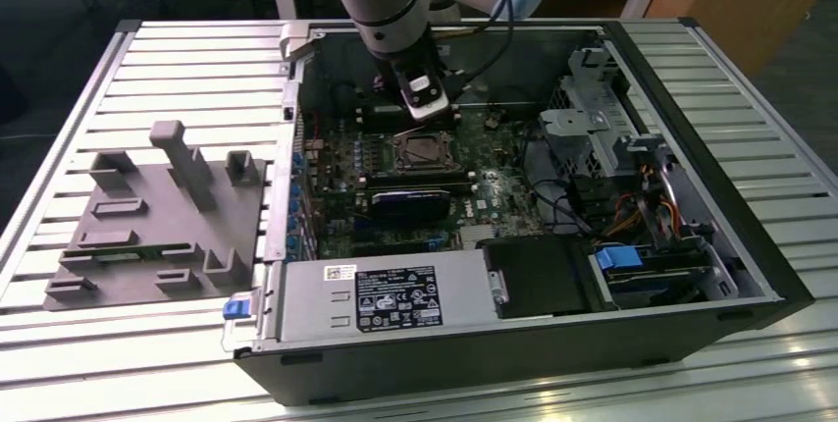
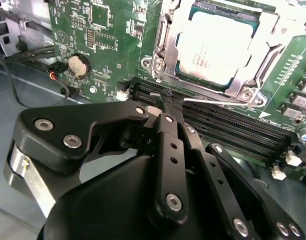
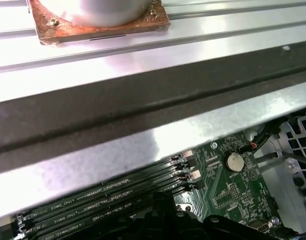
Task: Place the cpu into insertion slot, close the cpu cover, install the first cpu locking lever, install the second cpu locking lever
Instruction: 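Install the first cpu locking lever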
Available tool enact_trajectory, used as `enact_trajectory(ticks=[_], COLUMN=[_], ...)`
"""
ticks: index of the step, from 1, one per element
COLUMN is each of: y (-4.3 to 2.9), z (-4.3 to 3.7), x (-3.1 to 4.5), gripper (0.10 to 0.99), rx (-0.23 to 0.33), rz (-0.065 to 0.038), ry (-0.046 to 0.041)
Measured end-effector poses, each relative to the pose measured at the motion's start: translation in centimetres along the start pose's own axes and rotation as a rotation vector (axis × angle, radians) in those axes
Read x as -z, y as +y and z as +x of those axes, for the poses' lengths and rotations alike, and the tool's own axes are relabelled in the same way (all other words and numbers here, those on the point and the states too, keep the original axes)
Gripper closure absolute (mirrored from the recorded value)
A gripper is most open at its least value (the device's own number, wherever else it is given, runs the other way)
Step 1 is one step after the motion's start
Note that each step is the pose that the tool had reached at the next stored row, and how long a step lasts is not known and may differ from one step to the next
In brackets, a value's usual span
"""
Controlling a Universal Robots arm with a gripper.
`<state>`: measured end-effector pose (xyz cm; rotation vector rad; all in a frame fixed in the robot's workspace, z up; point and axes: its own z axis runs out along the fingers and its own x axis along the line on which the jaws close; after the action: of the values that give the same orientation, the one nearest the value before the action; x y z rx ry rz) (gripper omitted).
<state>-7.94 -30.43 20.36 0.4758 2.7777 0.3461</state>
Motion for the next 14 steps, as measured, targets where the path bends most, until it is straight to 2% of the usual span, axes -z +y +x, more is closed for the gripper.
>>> enact_trajectory(ticks=[5, 6, 8, 9, 14], y=[0.0, 0.01, 0.02, 0.02, 0.04], z=[0.0, -0.01, -0.1, -0.13, -0.17], x=[-0.01, -0.03, -0.11, -0.13, -0.15], gripper=[0.984, 0.984, 0.984, 0.984, 0.984], rx=[0.0, -0.002, -0.006, -0.007, -0.008], rz=[0.001, 0.004, 0.013, 0.014, 0.015], ry=[0.0, 0.0068, 0.0291, 0.0333, 0.0335])
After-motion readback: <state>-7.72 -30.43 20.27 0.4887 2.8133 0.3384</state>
